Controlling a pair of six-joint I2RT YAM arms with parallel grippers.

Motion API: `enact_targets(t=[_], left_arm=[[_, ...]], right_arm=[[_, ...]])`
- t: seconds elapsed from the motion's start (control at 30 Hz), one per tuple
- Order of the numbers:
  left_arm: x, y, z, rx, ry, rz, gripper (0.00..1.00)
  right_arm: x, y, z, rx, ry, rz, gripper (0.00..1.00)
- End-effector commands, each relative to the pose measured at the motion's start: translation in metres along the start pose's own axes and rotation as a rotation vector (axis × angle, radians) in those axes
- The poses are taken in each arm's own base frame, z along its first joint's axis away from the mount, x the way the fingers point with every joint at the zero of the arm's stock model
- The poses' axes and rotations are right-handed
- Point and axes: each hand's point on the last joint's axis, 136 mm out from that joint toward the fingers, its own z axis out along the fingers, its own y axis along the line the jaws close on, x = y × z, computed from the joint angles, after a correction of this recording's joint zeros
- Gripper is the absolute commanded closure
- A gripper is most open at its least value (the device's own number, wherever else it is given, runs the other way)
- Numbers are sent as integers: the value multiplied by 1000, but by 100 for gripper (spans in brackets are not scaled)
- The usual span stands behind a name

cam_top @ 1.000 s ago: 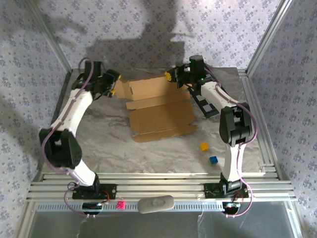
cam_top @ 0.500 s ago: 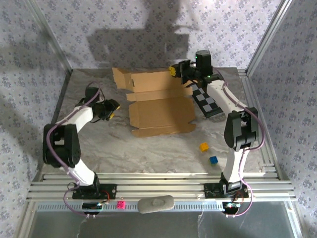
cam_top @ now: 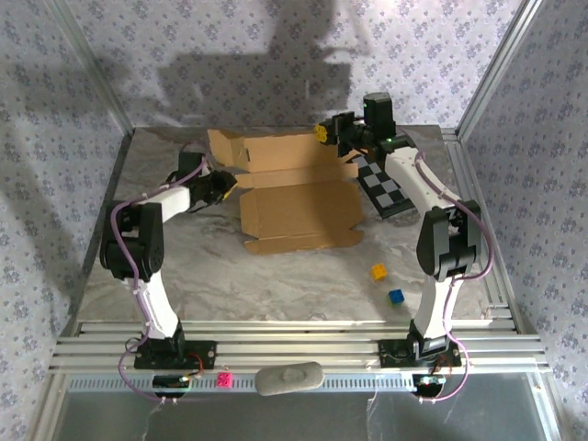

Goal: Fold the paper box

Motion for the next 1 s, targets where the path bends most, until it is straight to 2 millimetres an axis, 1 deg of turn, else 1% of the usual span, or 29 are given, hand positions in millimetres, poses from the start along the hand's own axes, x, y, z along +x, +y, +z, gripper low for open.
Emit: enact_targets(t=[0.0, 0.07, 0.17, 0.27, 0.37, 0.53, 0.7, 0.87, 0.97], left_arm=[[-8, 18, -3, -87, -65, -42, 72], [-10, 23, -3, -95, -88, -74, 73], [-10, 27, 5, -76, -97, -125, 73], [-13, 27, 11, -15, -114, -185, 71], [-15, 18, 21, 51, -103, -206, 70], [-10, -6, 37, 109, -55, -170, 70], [-10, -18, 28, 122, -70, -156, 70], [0, -26, 17, 121, -47, -134, 70], [3, -28, 13, 105, -44, -123, 69]], right_arm=[[6, 25, -12, -47, -6, -15, 100], [6, 26, -11, -47, -5, -14, 100], [5, 26, -10, -45, -7, -11, 100], [4, 25, -8, -39, -6, -11, 100], [4, 27, -7, -40, -1, -11, 100], [0, 24, -4, -30, -4, -8, 100], [-5, 20, 2, -27, -7, -8, 100], [-11, 16, 6, -27, -11, -1, 100], [-11, 13, 9, -27, -9, 4, 100]])
